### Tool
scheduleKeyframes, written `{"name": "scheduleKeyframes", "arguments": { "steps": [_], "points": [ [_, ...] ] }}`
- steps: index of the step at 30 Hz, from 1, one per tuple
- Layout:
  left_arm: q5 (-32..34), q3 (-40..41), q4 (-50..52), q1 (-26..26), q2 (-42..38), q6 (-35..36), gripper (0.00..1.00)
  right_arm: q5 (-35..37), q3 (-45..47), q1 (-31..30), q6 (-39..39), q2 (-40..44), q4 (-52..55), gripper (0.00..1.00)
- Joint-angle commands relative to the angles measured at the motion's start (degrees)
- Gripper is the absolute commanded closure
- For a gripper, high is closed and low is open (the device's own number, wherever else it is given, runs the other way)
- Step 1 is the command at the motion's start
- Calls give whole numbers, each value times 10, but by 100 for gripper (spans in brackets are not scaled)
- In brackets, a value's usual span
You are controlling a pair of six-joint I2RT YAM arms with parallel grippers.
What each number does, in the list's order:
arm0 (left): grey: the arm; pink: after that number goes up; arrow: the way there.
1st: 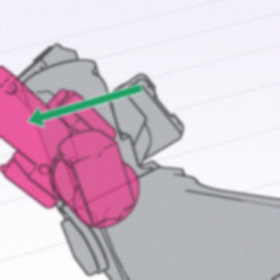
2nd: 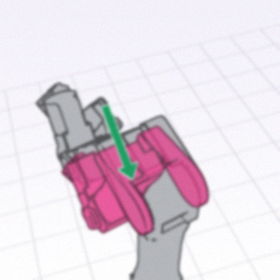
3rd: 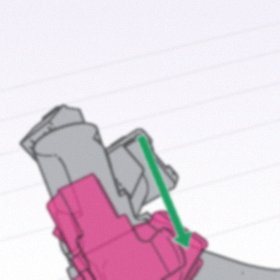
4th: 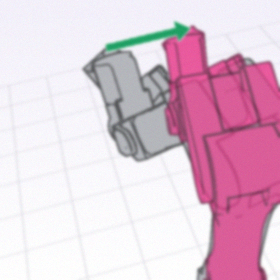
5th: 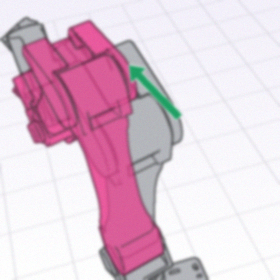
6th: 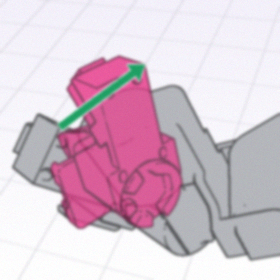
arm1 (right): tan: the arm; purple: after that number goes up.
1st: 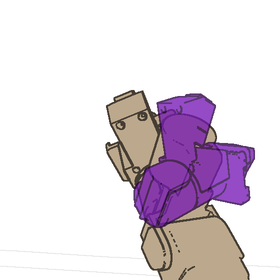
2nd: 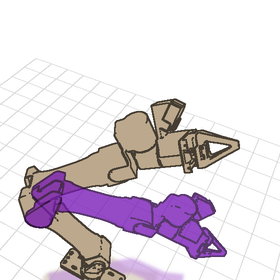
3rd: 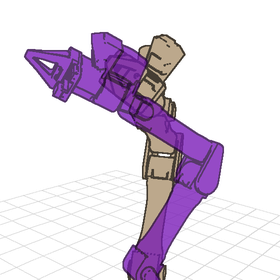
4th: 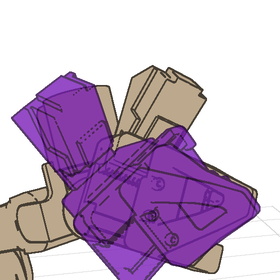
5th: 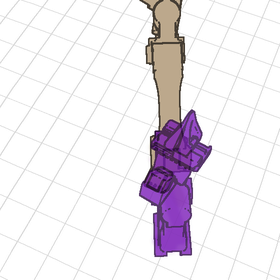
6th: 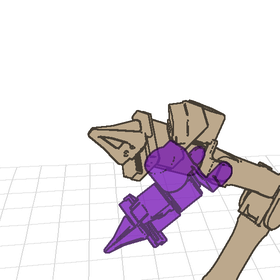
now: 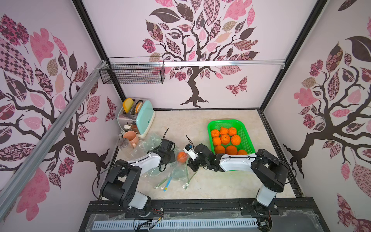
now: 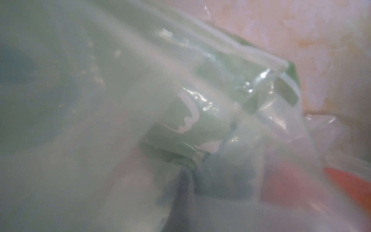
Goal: Open the zip-top bag and take out the orange
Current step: Pick up the orange from the zipper food storage bag.
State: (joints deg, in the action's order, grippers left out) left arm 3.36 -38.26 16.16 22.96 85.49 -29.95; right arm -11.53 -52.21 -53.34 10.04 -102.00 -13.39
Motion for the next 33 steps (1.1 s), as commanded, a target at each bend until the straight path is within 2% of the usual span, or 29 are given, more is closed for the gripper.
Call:
{"name": "scheduleKeyframes", "arguments": {
  "steps": [1,5,9,12,17,23,30,33],
  "points": [
    [-5,1,15,-2,14,3,100,33,-35,-2,-23,-19,-13,61],
    [-6,1,14,-2,13,3,100,41,-54,-2,-36,-34,-22,42],
    [-7,-1,14,-2,18,5,100,38,-94,-1,-43,-63,-12,28],
    [-7,-1,15,-2,18,4,100,42,-119,-1,-42,-84,-12,21],
    [-8,-1,14,-2,20,5,100,56,-151,-1,-41,-118,-5,17],
    [-8,-1,14,-2,20,5,100,44,-168,-1,-41,-149,-8,18],
    [-6,-2,15,-2,20,4,100,25,-161,-1,-22,-117,12,37],
    [-4,-1,17,-2,20,3,100,28,-130,-1,-15,-77,17,41]
  ]
}}
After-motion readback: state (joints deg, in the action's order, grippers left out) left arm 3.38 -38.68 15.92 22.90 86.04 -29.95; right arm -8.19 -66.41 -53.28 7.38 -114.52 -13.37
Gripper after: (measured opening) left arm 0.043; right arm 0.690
